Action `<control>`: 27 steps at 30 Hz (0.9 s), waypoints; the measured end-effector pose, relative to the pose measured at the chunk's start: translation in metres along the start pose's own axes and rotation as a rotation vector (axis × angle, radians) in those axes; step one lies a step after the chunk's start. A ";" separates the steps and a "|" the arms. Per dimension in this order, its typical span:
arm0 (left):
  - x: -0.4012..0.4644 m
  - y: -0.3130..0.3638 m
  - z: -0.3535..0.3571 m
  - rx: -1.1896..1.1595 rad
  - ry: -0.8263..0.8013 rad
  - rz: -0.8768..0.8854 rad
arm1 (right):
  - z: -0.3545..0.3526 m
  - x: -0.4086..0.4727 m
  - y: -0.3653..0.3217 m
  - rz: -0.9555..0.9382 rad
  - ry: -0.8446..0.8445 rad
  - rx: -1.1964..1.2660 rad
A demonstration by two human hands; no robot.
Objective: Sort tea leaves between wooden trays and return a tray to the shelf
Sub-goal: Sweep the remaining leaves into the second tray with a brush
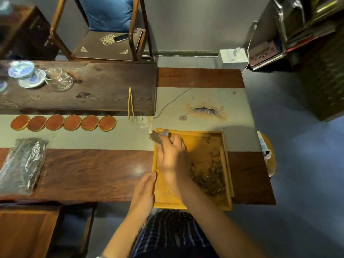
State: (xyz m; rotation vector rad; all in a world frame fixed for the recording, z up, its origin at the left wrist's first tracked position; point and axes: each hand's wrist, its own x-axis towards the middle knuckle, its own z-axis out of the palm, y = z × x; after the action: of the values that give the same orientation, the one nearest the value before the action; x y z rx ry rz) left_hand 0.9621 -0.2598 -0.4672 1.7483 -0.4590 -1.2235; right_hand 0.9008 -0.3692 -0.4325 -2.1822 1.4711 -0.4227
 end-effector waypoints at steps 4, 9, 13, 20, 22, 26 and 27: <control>-0.004 -0.006 0.000 -0.020 -0.005 -0.020 | 0.012 0.009 0.004 0.060 -0.025 -0.074; -0.007 -0.011 -0.006 -0.014 0.016 -0.027 | 0.010 0.006 0.020 0.012 -0.018 -0.088; -0.003 -0.011 -0.017 -0.044 0.036 -0.083 | 0.006 0.008 0.040 0.059 -0.035 -0.102; -0.002 -0.011 -0.032 -0.043 0.090 -0.077 | -0.016 0.014 0.077 0.195 -0.100 -0.095; -0.001 -0.010 -0.033 -0.037 0.087 -0.071 | -0.021 0.015 0.079 0.169 -0.102 -0.004; 0.001 -0.006 -0.028 -0.035 0.074 -0.068 | -0.026 0.004 0.051 0.014 -0.087 0.172; 0.001 -0.005 -0.027 -0.036 0.073 -0.060 | -0.024 -0.001 0.042 -0.027 -0.115 0.176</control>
State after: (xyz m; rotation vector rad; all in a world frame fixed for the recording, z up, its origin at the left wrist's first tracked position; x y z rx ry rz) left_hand 0.9852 -0.2460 -0.4699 1.7802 -0.3421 -1.1984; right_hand 0.8559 -0.3859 -0.4353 -2.0535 1.2944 -0.4127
